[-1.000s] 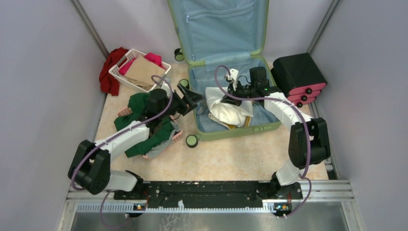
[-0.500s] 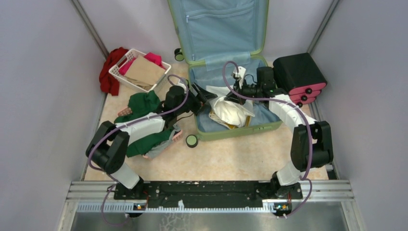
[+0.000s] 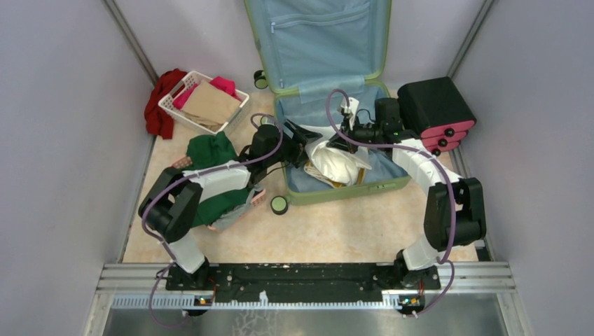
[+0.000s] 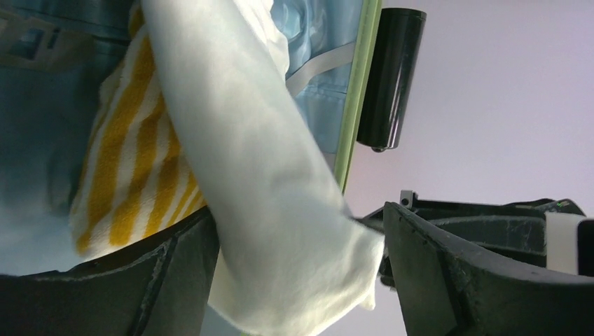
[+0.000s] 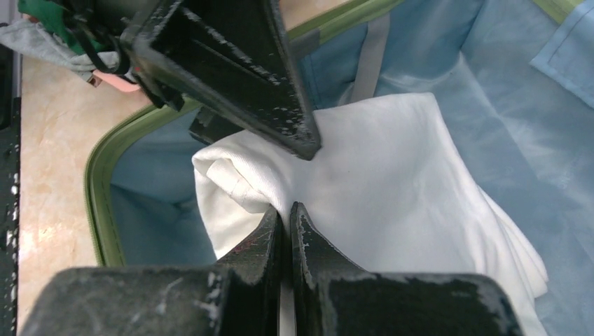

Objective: Open, take out, and arrange the luggage

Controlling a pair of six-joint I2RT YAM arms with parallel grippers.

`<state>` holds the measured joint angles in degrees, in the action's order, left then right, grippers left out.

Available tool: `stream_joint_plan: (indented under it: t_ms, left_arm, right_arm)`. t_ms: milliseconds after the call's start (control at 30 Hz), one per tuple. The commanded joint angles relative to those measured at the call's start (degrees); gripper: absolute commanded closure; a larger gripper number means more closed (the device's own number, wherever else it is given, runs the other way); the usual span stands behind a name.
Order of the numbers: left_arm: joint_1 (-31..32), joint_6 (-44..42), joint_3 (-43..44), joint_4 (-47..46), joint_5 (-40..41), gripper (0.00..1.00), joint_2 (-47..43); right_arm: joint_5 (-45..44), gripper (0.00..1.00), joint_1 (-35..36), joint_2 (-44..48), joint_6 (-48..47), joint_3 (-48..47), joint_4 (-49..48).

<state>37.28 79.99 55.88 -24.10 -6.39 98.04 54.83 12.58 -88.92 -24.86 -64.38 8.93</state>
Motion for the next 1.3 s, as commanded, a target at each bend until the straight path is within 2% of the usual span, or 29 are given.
stream_joint_plan:
  t_ms: [0, 333, 500, 567, 633, 667, 800, 967, 1100, 1267]
  left_arm:
    - [0.77, 4.55, 2.65, -1.49, 0.34, 0.13, 3.65]
    - [0.87, 4.63, 2.84, -4.35, -1.14, 0.39, 5.03]
    - [0.87, 3.08, 3.22, -6.21, -2.78, 0.60, 5.61]
    - [0.91, 1.46, 3.78, -6.53, -3.55, 0.73, 5.73]
    - [0.87, -1.26, 4.53, -6.47, -4.31, 0.95, 5.61]
    - [0.87, -2.90, 5.08, -5.86, -4.71, 1.00, 5.39]
    - [0.87, -14.20, 8.35, 0.52, -5.21, 1.00, 3.98]
    - [0.69, -29.19, 12.25, 8.26, -5.88, 1.00, 2.27]
    - [0.69, -40.01, 14.20, 12.67, -7.73, 1.00, 0.99]
    - [0.78, -51.62, 12.66, 11.56, -13.10, 1.00, -0.89]
  right_arm:
    - [4.59, 1.00, -0.36, 3.79, -0.80, 0.67, -1.80]
    - [6.82, 1.00, -0.20, 3.69, -7.18, 1.15, 4.41]
    - [6.53, 1.00, 0.49, 3.61, -11.96, 1.16, 9.25]
    - [7.06, 0.94, 0.77, 3.44, -14.12, 1.02, 11.62]
    - [7.99, 0.85, 0.83, 3.43, -15.64, 0.94, 13.70]
    - [8.46, 0.81, 0.84, 3.54, -16.10, 0.77, 14.58]
    - [11.76, 0.61, -0.52, 3.90, -16.88, -0.96, 18.27]
    - [15.98, 0.42, -4.02, 4.36, -13.79, -5.36, 21.99]
    - [15.91, 0.33, -6.13, 4.38, -5.16, -9.64, 21.18]
    - [10.97, 0.31, -6.50, 2.90, 10.11, -14.60, 15.63]
